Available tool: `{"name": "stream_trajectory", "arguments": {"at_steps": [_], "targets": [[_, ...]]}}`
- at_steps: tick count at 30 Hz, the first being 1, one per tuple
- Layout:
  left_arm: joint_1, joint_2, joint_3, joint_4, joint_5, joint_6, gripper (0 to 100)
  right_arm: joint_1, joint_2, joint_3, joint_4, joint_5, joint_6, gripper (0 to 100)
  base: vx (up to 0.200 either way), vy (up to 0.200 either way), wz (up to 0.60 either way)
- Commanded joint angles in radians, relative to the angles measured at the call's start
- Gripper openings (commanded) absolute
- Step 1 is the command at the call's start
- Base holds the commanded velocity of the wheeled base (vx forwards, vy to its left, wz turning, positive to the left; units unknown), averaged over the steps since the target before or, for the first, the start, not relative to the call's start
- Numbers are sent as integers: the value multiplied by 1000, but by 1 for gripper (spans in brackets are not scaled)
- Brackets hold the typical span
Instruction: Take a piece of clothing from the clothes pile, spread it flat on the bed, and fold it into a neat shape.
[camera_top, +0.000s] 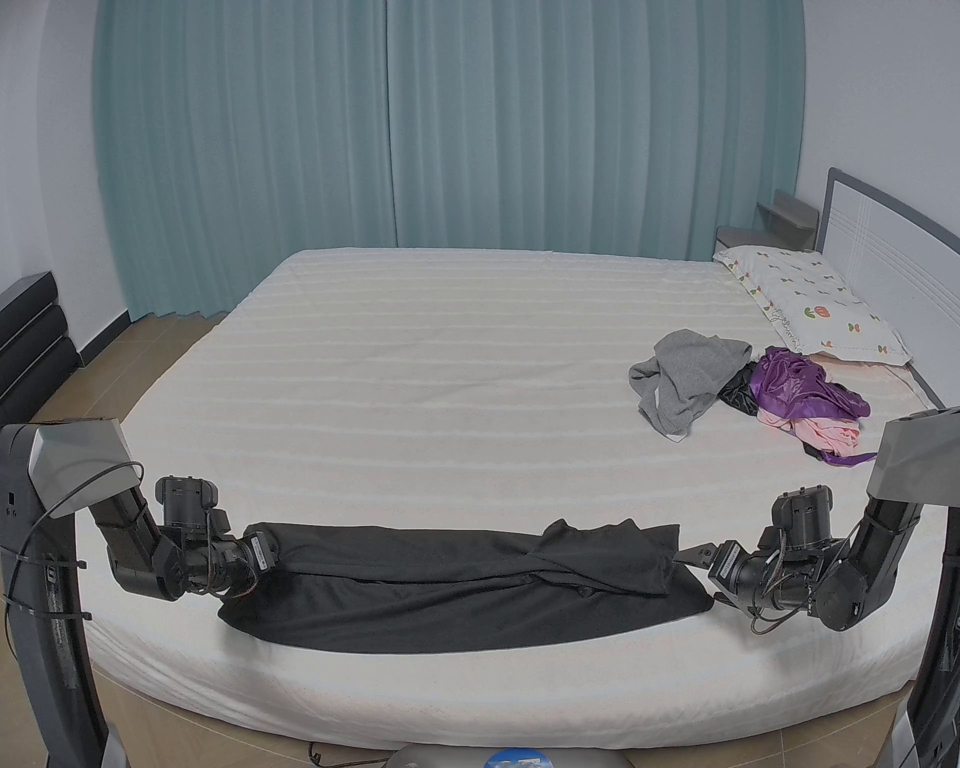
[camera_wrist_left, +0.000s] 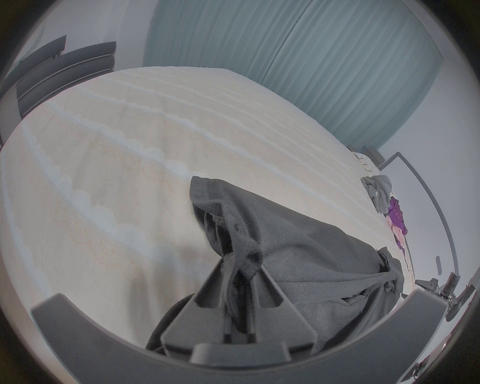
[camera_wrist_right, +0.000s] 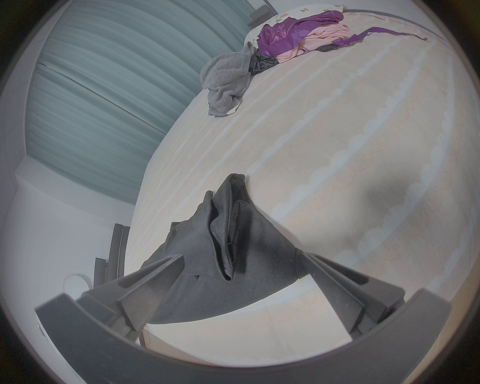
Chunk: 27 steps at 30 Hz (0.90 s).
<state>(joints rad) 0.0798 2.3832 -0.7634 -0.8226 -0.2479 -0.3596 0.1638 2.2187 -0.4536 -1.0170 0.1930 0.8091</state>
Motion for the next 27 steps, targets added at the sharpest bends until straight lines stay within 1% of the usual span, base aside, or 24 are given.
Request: {"name": "stream_trajectory", "arguments": {"at_steps": [1,3,9,11,12,13,14,16,21,27], "targets": [[2,-7,6,-3,-1,-10,0,-10,-2,1,-3,2,4,100,0,0,0],[0,-7,4,-3,-1,-21,0,-15,-2,1,-2,2,4,100,0,0,0],[-6,-9,-7,-4,2,-36,0,-23,-1,3,-2,2,4,100,-200,0,0],[-6,-9,-14,-4,2,-42,0,-23,-1,3,-3,2,4,100,0,0,0],[-6,-9,-31,-4,6,-71,0,-23,1,1,-3,2,5,100,0,0,0],[-6,-9,-31,-4,6,-71,0,-23,1,1,-3,2,5,100,0,0,0],[-11,-9,-54,-3,10,-131,0,-21,4,0,-3,2,5,100,0,0,0],[-17,-7,-77,-1,12,-167,0,-20,6,0,-3,2,5,100,0,0,0],[-34,-15,-89,3,12,-183,0,-17,6,0,-3,2,5,100,0,0,0],[-68,-62,-65,3,19,-194,0,-15,7,-2,-3,2,5,100,0,-200,0]]}}
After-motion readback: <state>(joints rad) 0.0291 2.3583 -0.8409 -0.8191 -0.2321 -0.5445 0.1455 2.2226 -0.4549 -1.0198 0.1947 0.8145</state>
